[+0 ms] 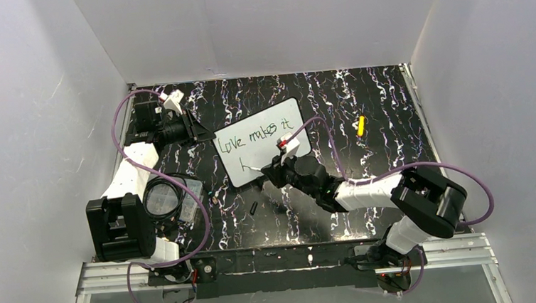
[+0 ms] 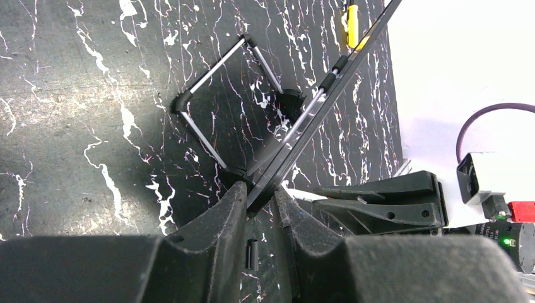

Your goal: Write a sentence on the whiteboard

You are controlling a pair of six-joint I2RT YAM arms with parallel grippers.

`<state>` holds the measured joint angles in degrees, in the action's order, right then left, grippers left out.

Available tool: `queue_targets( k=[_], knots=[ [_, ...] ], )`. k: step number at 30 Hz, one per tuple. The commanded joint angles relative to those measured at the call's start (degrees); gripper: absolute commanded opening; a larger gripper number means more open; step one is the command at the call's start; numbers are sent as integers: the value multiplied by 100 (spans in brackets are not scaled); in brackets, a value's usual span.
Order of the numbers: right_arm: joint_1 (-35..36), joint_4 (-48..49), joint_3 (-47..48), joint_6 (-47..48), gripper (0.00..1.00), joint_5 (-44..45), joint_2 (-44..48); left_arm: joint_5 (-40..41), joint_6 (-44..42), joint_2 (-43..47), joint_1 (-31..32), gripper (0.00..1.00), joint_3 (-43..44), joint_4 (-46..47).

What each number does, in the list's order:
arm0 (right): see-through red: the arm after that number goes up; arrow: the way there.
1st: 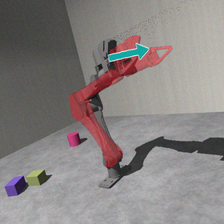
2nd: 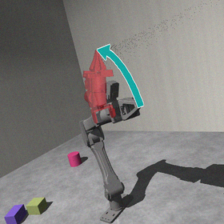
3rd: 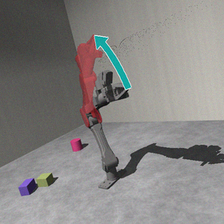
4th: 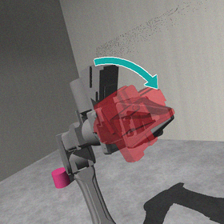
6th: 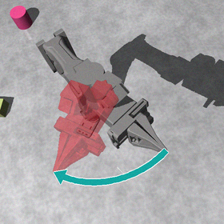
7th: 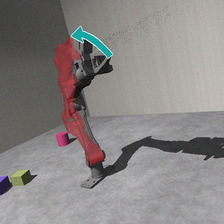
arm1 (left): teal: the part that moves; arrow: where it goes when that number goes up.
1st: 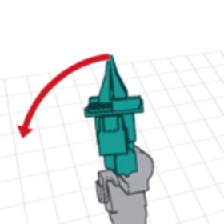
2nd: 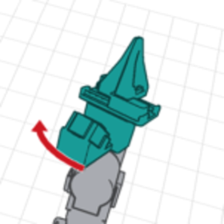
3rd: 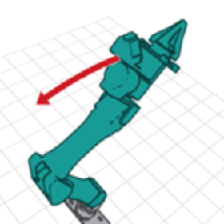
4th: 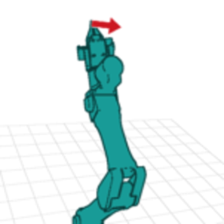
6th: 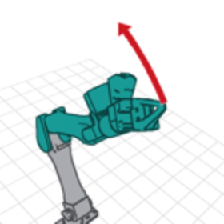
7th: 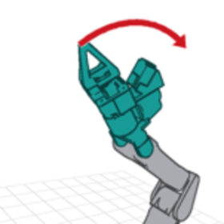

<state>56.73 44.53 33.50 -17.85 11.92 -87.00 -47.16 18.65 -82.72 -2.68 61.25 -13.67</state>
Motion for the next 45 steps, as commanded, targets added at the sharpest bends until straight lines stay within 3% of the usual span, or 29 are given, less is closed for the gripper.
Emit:
queue_targets(
  k=[1, 17, 32, 45],
  knots=[
    [4, 12, -44, 56, 1, 171, 117, -145, 25, 104, 30, 19, 117, -48],
    [224, 387, 402, 86, 1, 58, -387, -145, 25, 113, 30, 19, 123, -48],
    [295, 521, -23, 136, 1, 763, 440, -153, 24, 124, 30, 19, 120, -49],
    [295, 430, 54, 225, 1, 737, 111, -145, 24, 115, 30, 19, 122, -48]
  ],
)
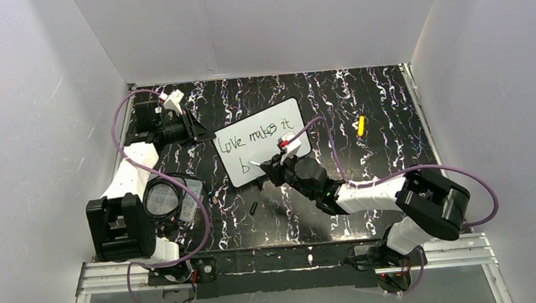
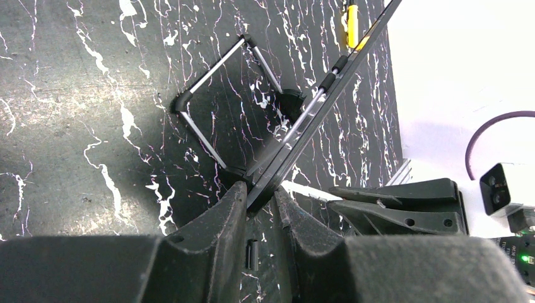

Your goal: Write a sentence on the whiteboard

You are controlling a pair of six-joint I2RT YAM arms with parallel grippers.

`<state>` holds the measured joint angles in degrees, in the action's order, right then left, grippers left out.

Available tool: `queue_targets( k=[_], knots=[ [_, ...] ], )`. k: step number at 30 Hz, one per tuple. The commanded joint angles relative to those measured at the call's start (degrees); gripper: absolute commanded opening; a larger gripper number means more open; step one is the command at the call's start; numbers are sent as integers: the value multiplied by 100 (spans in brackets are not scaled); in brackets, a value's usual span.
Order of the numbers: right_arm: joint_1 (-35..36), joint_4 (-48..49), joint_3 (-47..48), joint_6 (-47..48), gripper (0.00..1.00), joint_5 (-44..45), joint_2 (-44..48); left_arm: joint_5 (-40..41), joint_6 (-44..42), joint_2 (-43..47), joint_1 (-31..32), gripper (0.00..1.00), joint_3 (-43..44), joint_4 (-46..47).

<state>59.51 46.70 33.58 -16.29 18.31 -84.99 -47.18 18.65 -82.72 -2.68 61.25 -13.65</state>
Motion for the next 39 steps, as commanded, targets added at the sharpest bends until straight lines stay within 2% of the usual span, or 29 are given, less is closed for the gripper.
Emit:
queue_targets(
  k=[1, 28, 39],
  knots=[
    [17, 197, 37, 53, 1, 107, -108, -143, 24, 114, 30, 19, 123, -50],
    [9, -212, -115, 267, 1, 988, 176, -143, 24, 126, 30, 19, 116, -55],
    [0, 96, 187, 456, 1, 526, -36, -147, 24, 130, 30, 19, 120, -52]
  ],
)
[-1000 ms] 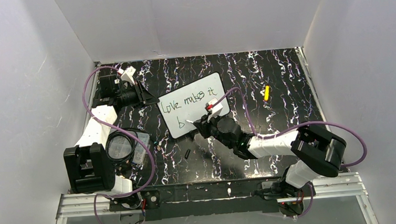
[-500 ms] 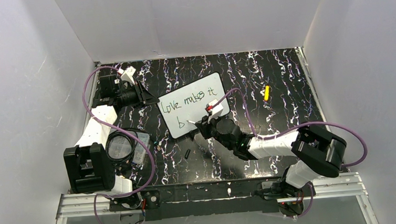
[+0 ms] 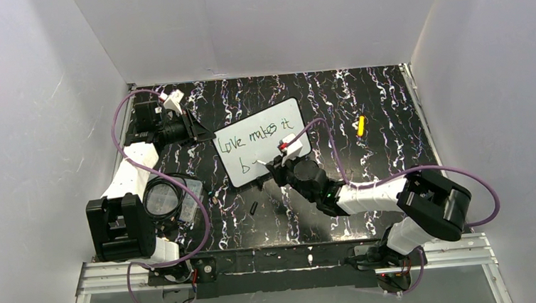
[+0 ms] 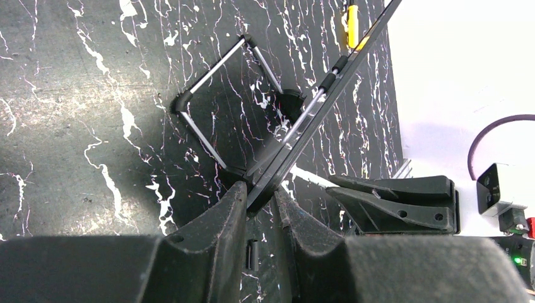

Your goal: Write a sentence on the whiteboard

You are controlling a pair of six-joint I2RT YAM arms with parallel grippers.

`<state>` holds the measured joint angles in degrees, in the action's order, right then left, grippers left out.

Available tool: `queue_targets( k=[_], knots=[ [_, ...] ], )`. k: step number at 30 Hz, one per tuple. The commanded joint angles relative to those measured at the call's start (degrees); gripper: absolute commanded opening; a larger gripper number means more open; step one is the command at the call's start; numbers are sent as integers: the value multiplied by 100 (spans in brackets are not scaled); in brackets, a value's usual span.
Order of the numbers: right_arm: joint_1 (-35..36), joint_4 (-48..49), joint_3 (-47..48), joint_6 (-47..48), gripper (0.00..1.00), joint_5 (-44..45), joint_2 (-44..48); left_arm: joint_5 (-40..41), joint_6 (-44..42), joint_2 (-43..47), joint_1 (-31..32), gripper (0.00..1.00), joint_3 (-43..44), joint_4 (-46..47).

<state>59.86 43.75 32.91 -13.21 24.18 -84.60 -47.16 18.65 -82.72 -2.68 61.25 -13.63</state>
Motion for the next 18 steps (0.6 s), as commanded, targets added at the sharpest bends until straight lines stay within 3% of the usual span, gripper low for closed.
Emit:
queue_targets(
  k=[1, 18],
  knots=[
    [-35, 405, 266, 144, 1, -95, -103, -146, 24, 133, 30, 19, 121, -53],
    [-35, 299, 69, -96, 1, -397, -207, -154, 24, 134, 30, 19, 116, -52]
  ],
)
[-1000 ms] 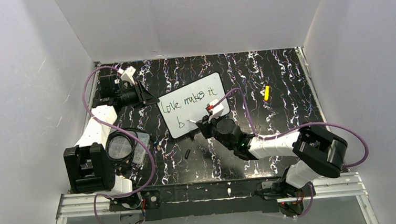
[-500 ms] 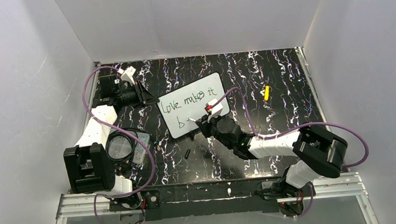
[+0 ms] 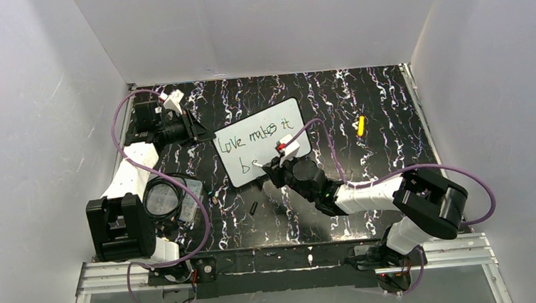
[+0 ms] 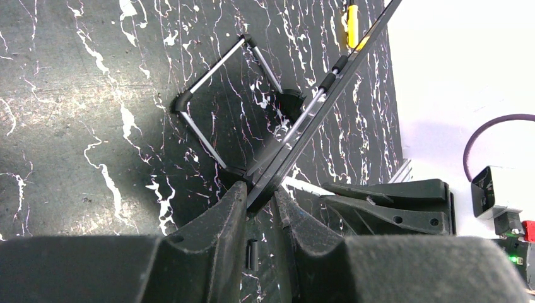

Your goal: Write a sentence on the whiteboard

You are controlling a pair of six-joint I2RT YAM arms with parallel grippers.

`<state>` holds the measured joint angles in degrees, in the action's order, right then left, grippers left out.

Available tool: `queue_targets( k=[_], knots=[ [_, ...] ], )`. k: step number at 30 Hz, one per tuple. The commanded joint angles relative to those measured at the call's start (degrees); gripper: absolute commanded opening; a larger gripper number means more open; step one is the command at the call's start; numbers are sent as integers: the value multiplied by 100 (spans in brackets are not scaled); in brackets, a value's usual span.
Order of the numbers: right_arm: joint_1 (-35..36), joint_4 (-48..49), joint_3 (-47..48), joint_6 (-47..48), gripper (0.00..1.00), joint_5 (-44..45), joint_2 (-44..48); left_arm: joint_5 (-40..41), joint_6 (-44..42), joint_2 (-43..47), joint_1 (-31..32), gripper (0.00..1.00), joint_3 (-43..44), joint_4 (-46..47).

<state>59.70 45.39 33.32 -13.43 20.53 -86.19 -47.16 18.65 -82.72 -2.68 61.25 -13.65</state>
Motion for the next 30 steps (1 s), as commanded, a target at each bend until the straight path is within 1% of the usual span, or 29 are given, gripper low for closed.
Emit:
queue_targets(
  k=[1, 30],
  knots=[
    [-20, 103, 14, -92, 1, -25, -47, -154, 24, 132, 30, 19, 122, -50],
    [-17, -363, -161, -177, 1, 345, 74, -154, 28, 124, 30, 19, 121, -50]
  ],
)
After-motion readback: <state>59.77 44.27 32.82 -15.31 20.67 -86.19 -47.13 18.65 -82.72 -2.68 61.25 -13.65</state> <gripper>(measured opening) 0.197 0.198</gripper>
